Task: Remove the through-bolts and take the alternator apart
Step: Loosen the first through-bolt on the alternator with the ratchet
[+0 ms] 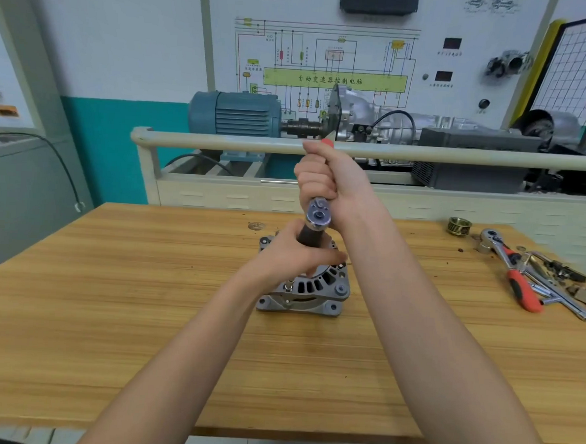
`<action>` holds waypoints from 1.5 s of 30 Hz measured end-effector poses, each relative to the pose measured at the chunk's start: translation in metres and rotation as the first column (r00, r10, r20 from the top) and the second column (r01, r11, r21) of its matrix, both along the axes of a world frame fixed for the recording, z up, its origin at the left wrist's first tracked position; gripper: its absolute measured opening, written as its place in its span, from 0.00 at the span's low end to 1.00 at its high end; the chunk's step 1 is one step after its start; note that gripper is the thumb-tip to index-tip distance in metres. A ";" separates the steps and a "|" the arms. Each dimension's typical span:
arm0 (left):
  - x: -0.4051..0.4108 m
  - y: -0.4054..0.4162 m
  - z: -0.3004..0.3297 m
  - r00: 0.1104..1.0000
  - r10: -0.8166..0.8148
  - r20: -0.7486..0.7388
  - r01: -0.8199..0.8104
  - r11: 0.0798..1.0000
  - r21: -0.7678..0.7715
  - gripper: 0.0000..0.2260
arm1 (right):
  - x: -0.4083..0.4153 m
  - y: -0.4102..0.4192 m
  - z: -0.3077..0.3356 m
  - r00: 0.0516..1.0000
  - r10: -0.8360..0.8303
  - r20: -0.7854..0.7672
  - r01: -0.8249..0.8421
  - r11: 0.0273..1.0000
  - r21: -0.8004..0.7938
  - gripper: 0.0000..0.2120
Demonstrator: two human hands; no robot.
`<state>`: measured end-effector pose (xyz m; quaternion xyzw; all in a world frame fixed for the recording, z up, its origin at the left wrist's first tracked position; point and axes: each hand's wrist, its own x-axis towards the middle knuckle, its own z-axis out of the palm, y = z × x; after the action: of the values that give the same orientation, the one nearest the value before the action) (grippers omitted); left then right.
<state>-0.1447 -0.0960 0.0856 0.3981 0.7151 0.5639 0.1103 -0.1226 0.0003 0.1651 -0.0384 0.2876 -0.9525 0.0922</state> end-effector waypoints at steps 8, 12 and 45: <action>0.005 0.015 -0.014 0.919 0.354 0.174 -0.394 0.844 0.363 0.19 | 0.000 -0.010 -0.003 0.964 -0.267 -0.017 0.264 0.959 -0.105 0.22; 0.003 -0.003 -0.004 1.000 0.027 -0.003 -0.027 0.997 0.074 0.17 | -0.001 -0.003 0.002 1.000 0.025 -0.009 -0.024 0.997 0.068 0.21; -0.002 -0.018 0.005 0.992 -0.122 0.002 0.122 0.992 -0.024 0.17 | -0.004 -0.018 0.006 0.999 0.036 0.000 -0.036 0.990 0.139 0.22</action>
<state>-0.1465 -0.1137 0.0908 0.4397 0.6962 0.5473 0.1495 -0.1267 -0.0176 0.1709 -0.0385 0.3526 -0.9283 0.1115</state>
